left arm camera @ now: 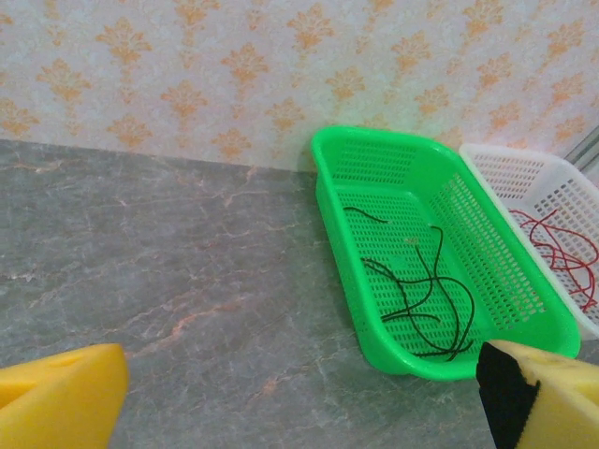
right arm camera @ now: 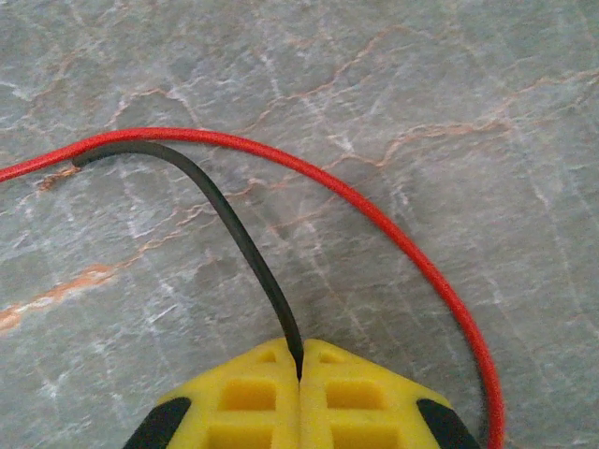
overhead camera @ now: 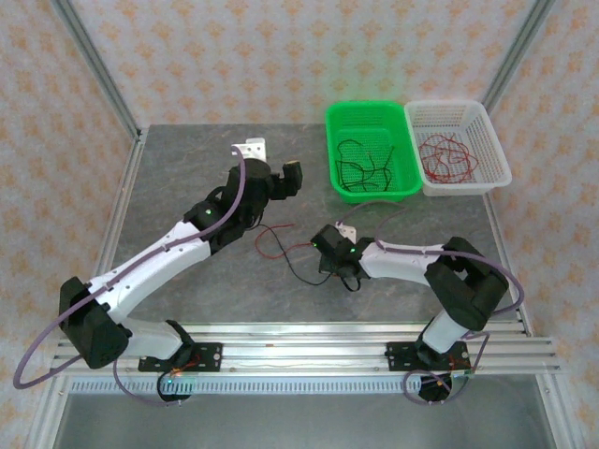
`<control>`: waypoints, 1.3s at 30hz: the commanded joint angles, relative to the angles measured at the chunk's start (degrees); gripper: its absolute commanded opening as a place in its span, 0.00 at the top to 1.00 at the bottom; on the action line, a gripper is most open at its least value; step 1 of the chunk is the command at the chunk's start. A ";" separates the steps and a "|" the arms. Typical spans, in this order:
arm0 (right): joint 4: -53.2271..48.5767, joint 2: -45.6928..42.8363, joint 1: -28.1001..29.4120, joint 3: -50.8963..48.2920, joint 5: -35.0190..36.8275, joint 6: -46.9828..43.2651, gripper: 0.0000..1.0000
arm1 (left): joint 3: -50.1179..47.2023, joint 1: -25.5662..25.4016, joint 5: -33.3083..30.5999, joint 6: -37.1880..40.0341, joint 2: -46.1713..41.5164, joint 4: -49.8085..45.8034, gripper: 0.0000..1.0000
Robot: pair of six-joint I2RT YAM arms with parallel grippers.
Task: Untangle the cables
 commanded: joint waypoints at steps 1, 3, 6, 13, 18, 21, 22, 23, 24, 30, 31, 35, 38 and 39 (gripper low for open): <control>-0.60 -5.23 0.44 2.76 0.42 -0.59 1.00 | -1.80 -0.30 -2.17 -1.14 -2.64 -2.22 0.04; -1.38 -8.48 0.40 3.71 0.21 -0.85 1.00 | -3.10 -0.30 -2.67 -1.99 -3.17 -2.90 0.04; -3.35 -13.16 0.40 5.80 -0.13 -1.65 1.00 | -5.42 -0.30 -3.70 -3.83 -4.02 -4.12 0.04; -8.41 -21.19 0.41 14.98 3.35 -4.31 1.00 | -11.64 -0.30 -1.19 -5.30 -8.12 -1.90 0.06; -13.39 -22.27 -0.65 26.50 8.41 -8.51 1.00 | -15.47 -0.39 -0.28 -6.24 -13.06 0.06 0.07; -14.13 -21.96 -1.74 31.86 9.46 -11.06 1.00 | -16.67 -0.39 -0.11 -6.97 -14.92 -0.27 0.07; -14.26 -21.77 -2.26 33.29 9.62 -11.78 1.00 | -16.87 -0.39 -0.02 -7.21 -15.33 -0.44 0.07; -14.40 -21.49 -3.11 35.15 9.73 -12.69 1.00 | -17.30 -0.39 -0.03 -7.47 -15.77 -0.65 0.08; -14.65 -21.03 -3.91 37.15 9.79 -13.63 1.00 | -17.56 -0.39 -0.07 -7.77 -16.22 -0.70 0.08; -18.42 -16.38 -7.91 51.68 14.02 -20.39 1.00 | -19.54 -0.56 -0.24 -9.01 -18.44 -1.05 0.08; -19.01 -15.40 -8.52 54.22 14.74 -21.45 1.00 | -19.77 -0.63 -0.07 -9.09 -18.44 -1.27 0.08; -19.73 -11.01 -12.84 63.93 16.46 -26.08 1.00 | -21.04 -1.00 0.32 -10.60 -18.43 -1.41 0.09; -18.93 -7.02 -18.25 70.08 14.71 -28.89 1.00 | -22.21 -1.26 0.41 -11.55 -18.77 -1.32 0.09; -18.53 -5.50 -20.00 71.87 13.81 -29.85 1.00 | -22.57 -1.35 0.33 -11.80 -19.00 -1.38 0.09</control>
